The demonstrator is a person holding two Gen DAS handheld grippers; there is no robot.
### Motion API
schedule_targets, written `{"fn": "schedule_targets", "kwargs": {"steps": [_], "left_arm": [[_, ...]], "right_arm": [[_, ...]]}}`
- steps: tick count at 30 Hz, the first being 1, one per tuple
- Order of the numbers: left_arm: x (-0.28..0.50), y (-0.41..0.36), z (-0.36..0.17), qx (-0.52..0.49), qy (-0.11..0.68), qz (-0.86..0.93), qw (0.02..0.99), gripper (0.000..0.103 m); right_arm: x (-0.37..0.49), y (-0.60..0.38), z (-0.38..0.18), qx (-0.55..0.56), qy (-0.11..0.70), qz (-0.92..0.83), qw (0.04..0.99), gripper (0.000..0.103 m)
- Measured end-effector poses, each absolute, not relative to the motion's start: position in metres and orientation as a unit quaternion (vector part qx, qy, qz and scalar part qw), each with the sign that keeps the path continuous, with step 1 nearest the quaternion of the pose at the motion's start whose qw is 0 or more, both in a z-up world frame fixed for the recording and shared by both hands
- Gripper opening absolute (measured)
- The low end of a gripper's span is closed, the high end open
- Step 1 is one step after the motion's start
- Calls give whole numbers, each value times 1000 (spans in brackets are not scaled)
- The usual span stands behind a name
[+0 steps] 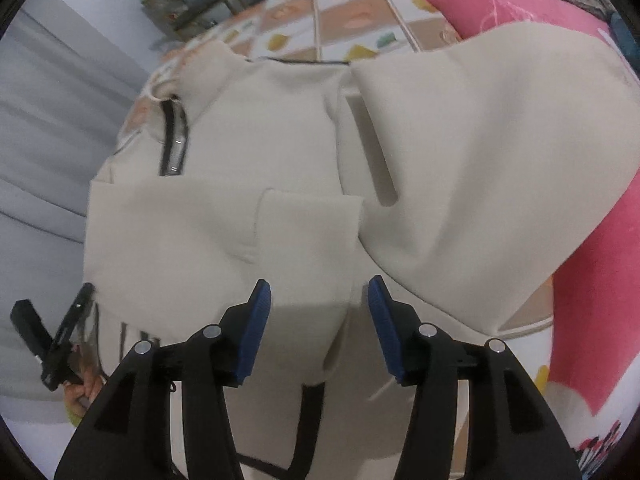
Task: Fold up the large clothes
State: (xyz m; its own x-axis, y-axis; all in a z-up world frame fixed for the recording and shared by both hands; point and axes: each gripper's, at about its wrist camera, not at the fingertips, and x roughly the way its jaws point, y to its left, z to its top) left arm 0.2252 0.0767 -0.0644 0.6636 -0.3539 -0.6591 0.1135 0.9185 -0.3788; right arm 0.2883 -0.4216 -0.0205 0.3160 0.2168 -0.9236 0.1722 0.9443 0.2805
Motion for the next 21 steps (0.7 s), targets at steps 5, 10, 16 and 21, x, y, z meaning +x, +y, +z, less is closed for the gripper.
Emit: {"fn": "schedule_targets", "kwargs": {"steps": [5,10,16,21], "left_arm": [[226,76,-65,-159,386,-134,899,36],[225,76,-65,-155,387,-132,899,36],[225,76,-65,-152,385,-131,901,36],[225,77,-65,-155,384,-132,901,36]], "right_arm": [[287,-417,-28,174,595,24,785,49],[289,-431,-34,218,596,7,773,49],[297,-418,-37,199,601,13,774,38],[300,-416,-40,190,603,15,774,15]]}}
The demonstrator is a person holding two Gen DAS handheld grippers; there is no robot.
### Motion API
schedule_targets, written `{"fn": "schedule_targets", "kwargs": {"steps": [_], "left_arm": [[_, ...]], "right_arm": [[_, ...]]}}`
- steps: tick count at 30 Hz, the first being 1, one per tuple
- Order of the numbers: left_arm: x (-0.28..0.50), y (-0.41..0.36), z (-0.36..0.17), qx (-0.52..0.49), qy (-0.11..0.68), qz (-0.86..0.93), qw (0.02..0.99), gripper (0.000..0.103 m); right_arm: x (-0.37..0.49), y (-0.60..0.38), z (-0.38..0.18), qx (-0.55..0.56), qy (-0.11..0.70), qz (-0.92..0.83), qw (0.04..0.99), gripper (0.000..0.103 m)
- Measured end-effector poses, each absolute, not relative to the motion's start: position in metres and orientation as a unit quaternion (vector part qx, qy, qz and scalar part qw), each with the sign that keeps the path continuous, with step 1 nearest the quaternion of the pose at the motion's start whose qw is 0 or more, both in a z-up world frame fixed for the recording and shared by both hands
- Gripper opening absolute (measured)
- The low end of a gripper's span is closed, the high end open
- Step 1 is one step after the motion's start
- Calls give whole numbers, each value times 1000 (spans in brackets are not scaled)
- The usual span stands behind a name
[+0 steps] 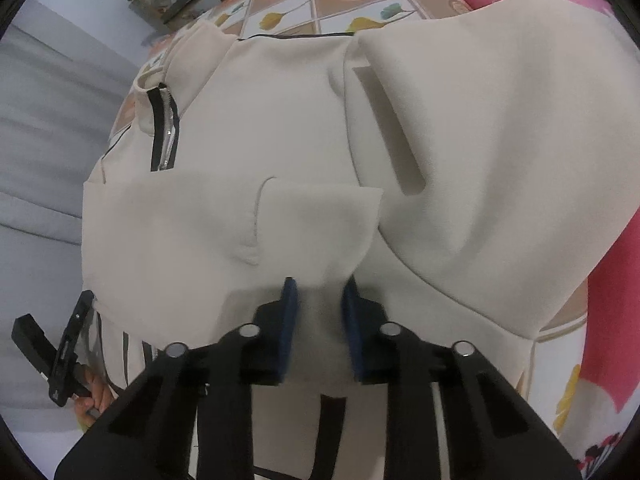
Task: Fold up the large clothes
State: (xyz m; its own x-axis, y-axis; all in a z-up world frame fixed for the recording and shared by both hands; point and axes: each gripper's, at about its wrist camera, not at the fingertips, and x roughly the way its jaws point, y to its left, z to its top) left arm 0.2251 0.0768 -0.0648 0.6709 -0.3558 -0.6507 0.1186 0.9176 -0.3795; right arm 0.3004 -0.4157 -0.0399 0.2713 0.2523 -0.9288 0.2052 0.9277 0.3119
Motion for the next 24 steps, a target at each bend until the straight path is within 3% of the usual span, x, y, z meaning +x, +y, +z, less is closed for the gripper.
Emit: {"fn": "schedule_targets", "kwargs": {"steps": [2,12,20,24], "left_arm": [[225,79,-64,-157,382,-132,901,36],[203,80,-46,-140,340,-151,918,42],[175,78,-30,-133,327,-196,915,42],[181,74,-35,-125,341,-187,913,43]], "right_arm": [[300,-419,-40,200,602,17,773,7],[308,-391,33,248,535,119,799,6],[393,-223,122,181,497,276,803,5],[426,-121,191,180,442,386,790,5]]}}
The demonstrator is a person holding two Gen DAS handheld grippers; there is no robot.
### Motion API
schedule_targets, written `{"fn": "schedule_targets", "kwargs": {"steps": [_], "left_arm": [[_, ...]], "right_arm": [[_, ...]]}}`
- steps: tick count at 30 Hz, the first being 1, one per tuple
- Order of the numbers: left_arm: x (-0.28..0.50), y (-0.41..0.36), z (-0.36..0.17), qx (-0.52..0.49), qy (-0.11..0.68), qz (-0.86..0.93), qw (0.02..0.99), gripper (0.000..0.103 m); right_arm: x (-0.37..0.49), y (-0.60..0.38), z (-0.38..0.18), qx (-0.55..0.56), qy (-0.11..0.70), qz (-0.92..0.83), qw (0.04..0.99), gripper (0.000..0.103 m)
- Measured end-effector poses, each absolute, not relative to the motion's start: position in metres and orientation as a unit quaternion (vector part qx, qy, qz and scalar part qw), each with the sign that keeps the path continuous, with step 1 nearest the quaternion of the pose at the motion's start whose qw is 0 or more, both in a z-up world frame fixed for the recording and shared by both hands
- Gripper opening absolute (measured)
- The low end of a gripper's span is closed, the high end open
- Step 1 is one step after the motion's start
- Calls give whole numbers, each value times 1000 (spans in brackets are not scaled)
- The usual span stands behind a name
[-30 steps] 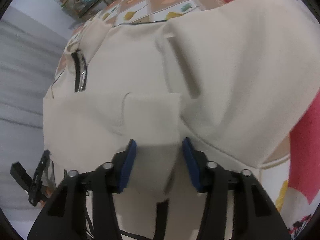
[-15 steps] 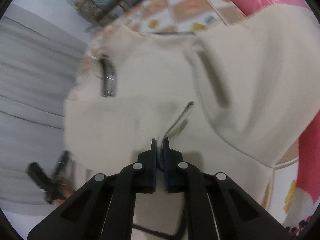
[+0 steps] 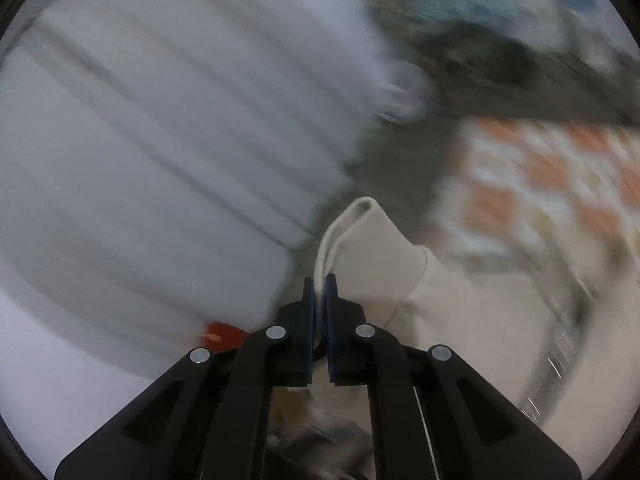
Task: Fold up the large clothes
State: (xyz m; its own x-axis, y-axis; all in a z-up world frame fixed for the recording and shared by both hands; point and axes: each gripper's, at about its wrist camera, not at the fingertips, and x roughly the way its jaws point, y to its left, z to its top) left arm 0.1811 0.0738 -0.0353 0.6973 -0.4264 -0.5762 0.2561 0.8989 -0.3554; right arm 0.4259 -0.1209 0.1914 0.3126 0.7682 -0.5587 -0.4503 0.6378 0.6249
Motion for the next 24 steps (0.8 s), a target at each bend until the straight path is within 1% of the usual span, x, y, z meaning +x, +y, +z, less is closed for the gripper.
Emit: {"fn": "schedule_targets", "kwargs": {"steps": [3,5,7,10,12,18,21,24], "left_arm": [[190,74,-38,-112,349,-158,917,43],[200,75,-42,-95,359,-118,921,43],[207,79,-47,-90,367,-88,921,43],[220,87,-56,-108,386,-57,914,43],[225,88,-61,-109,395,-38,911,43],[228,83,-64,-89,402,-19,911,43],[227,75,-64,-73,404,-20,911,43],[226,72,-63,-67,407,-28,911,43]], "right_arm": [[421,-89,252,188,369,457,787,5],[411,-97,269,183,334,469,796,5],[408,-121,263,181,324,455,809,5],[410,-184,219,187,349,392,830,5],[411,-239,175,195,381,330,841,5],[396,-373,65,236,464,170,837,5],[380,-412,29,242,493,129,826,5],[375,-430,9,243,506,112,820,5]]}}
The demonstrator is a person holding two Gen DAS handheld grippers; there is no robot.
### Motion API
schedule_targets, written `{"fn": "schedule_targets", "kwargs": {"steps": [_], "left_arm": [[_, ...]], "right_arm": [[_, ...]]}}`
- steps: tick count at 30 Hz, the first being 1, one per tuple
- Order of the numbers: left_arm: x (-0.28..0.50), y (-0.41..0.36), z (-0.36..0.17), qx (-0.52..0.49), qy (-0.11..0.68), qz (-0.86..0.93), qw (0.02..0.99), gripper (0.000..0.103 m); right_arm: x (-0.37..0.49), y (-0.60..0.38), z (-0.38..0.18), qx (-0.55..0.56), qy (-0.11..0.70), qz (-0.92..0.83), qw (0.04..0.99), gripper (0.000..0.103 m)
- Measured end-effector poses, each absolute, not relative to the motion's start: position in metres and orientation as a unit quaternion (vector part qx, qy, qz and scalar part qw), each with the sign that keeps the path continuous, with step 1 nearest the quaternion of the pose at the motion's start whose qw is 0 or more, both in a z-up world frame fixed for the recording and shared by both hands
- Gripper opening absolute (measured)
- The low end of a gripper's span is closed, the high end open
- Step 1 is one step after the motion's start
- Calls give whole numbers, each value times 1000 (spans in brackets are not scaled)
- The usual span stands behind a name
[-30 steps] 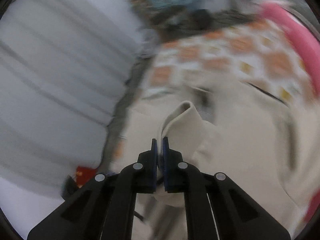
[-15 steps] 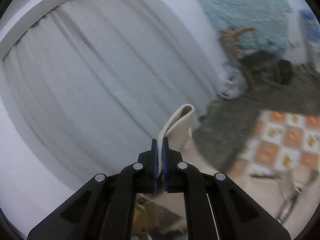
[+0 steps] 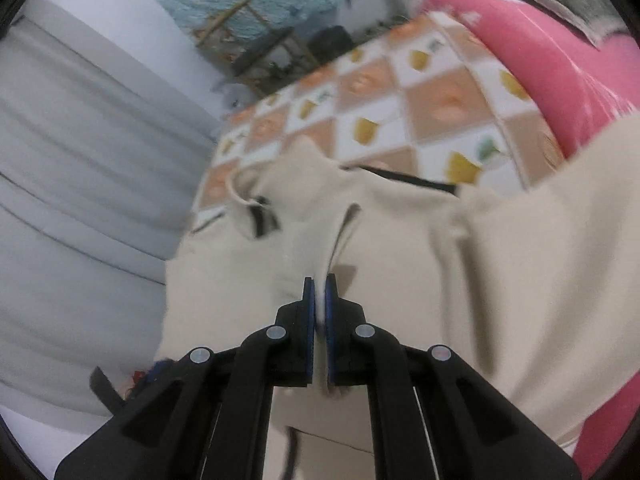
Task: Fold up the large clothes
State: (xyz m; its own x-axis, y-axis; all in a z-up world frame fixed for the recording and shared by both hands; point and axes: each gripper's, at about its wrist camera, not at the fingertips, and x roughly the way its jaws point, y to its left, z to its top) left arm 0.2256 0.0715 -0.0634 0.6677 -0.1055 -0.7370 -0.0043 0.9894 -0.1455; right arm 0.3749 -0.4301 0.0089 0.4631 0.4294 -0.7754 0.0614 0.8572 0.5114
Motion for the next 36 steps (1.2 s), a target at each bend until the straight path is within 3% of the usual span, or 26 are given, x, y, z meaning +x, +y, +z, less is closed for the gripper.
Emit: {"fn": "schedule_targets", "kwargs": {"steps": [14,17,19,20,25,26,27,28,30,36], "left_arm": [[210,64,-66,-66,410,-84,906,43],[210,68,-68,-80,409,-86,905,43],[210,70,-68,-84,407,-88,905,43],[209,70,-68,-84,406,-89,906,43],[208,69,-70,-80,402,-87,908,43],[208,68,-69,-80,402,-87,908,43],[208,68,-69,-79,401,-87,909,43],[208,68,-69,-78,401,-87,909,43],[208,68,-69,-80,401,-87,908,43],[208,67,-69,-82,398,-87,909,43]], "right_arm": [[355,-449,-40,238,560,54,792,7],[347,-447,-30,215,554,42,803,14],[339,-445,-21,208,545,46,811,32],[335,-444,-18,203,543,48,814,35],[322,-424,-24,141,565,48,812,36],[321,-420,-28,121,567,42,814,36],[321,-416,-31,108,565,40,817,27],[320,-414,-32,102,563,44,819,12],[318,-411,-27,88,553,36,828,5],[304,-412,-7,88,526,29,845,4]]}}
